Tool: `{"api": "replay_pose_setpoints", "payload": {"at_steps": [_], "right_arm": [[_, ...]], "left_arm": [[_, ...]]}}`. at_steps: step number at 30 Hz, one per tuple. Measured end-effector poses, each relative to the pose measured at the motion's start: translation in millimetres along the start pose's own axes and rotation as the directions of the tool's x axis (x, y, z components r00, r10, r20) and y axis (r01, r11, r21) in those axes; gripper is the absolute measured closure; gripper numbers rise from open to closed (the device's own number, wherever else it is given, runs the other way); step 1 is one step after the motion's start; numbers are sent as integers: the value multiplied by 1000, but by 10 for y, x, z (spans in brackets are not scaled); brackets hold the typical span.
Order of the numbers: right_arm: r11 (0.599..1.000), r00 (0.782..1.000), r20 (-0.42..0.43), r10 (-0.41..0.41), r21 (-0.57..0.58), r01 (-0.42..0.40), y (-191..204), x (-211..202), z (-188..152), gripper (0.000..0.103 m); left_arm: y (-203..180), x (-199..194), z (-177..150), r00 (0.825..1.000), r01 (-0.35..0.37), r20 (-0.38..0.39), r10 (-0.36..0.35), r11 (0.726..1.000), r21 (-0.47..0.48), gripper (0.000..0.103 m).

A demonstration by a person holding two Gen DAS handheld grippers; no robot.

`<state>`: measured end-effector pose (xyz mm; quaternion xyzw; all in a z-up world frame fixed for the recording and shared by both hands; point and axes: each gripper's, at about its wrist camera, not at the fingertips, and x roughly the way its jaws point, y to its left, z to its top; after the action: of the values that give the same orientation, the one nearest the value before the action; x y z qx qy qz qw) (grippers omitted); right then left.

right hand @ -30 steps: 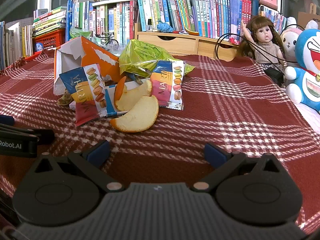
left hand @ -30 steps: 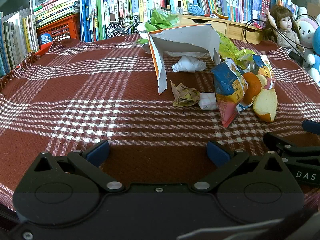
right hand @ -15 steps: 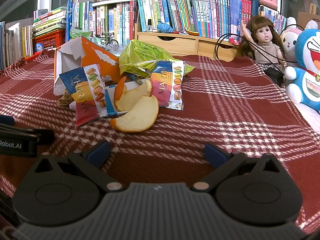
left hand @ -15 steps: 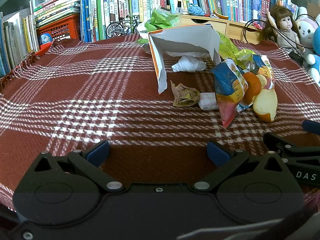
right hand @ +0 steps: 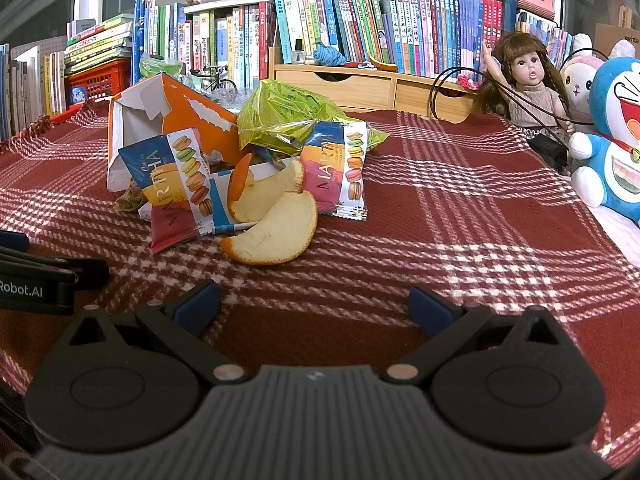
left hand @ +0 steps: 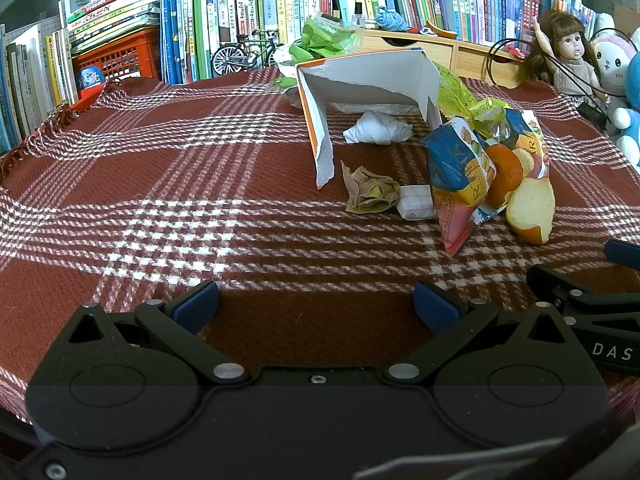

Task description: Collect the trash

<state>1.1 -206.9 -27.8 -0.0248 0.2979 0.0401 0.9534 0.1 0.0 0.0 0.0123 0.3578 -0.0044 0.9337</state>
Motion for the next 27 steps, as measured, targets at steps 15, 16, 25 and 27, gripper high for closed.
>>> {"api": "replay_pose_setpoints", "payload": {"at_steps": [15,16,25,27], "right_arm": [[1000,1000,18,24,-11,-24,-27,20,-16,0],[999,999,17,30,-24,-30,-30,18,-5,0],[976,992,95,89,-208,-68,44,-22,149,2],[971,988,98,116,-220,-93,33,3,195,7]], "left_arm": [[15,1,-19,999,11,36,-12,1000,22,0],[10,-3,-13,999,14,39,-15,999,29,0],[-44,-155,183,977,184,102,-185,983,21,2],[-78,-161,265,966,232,112,-232,973,5,7]]}}
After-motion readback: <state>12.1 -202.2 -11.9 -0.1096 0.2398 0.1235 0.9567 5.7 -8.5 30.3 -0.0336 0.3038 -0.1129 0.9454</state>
